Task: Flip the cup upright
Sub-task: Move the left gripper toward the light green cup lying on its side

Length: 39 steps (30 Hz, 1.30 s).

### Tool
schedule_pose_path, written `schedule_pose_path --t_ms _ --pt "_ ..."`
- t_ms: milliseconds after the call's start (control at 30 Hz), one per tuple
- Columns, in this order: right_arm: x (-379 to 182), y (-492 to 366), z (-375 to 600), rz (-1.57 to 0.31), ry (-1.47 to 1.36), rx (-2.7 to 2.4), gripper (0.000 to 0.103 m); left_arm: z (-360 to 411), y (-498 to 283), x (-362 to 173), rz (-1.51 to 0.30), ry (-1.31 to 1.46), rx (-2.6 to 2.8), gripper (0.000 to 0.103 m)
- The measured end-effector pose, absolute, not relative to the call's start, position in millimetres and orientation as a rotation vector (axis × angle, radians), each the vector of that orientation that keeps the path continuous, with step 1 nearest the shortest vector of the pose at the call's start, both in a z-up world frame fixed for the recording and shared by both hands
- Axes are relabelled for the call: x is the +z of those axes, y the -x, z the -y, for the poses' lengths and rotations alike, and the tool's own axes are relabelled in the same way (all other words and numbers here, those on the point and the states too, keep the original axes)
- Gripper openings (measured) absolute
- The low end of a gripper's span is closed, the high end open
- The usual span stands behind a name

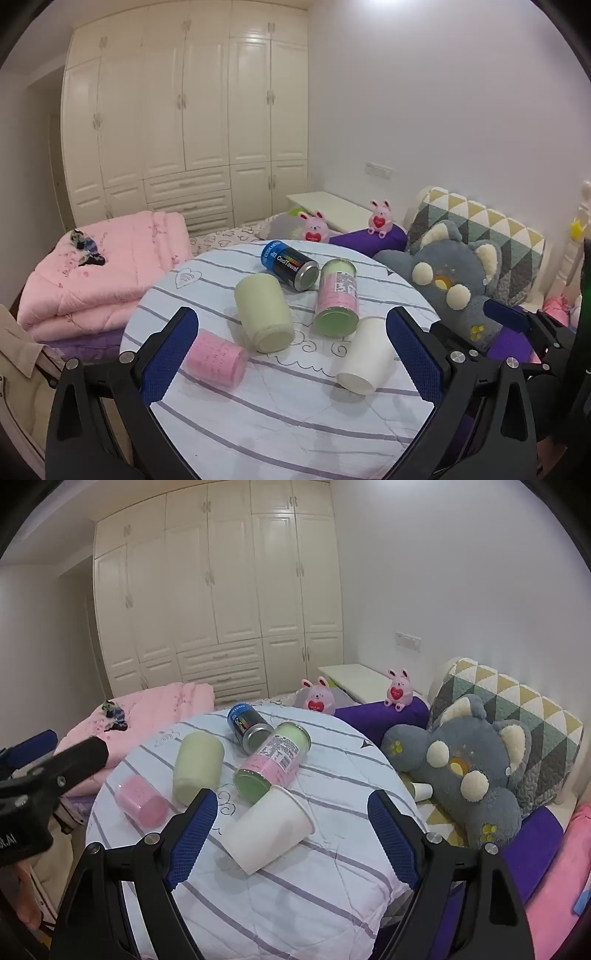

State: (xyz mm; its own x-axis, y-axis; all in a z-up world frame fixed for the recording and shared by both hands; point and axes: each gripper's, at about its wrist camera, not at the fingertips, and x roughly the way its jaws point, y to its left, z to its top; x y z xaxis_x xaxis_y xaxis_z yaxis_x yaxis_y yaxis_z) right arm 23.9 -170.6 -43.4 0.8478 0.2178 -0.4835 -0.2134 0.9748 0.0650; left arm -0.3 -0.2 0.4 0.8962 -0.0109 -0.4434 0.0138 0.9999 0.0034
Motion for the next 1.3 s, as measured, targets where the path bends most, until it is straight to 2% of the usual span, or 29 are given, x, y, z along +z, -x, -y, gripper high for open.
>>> schedule_pose_path --t_ms 433,1300 --pt "-32.5 -15.5 166.1 -0.495 0.009 0.224 0.085 4.6 11.7 -1.4 -0.455 0.027 -0.027 0.103" --pt "-24.7 -7.9 141.6 -0.49 0.048 0.239 0.085 -33.6 8.6 -7.6 -0.534 0.07 -0.002 0.103"
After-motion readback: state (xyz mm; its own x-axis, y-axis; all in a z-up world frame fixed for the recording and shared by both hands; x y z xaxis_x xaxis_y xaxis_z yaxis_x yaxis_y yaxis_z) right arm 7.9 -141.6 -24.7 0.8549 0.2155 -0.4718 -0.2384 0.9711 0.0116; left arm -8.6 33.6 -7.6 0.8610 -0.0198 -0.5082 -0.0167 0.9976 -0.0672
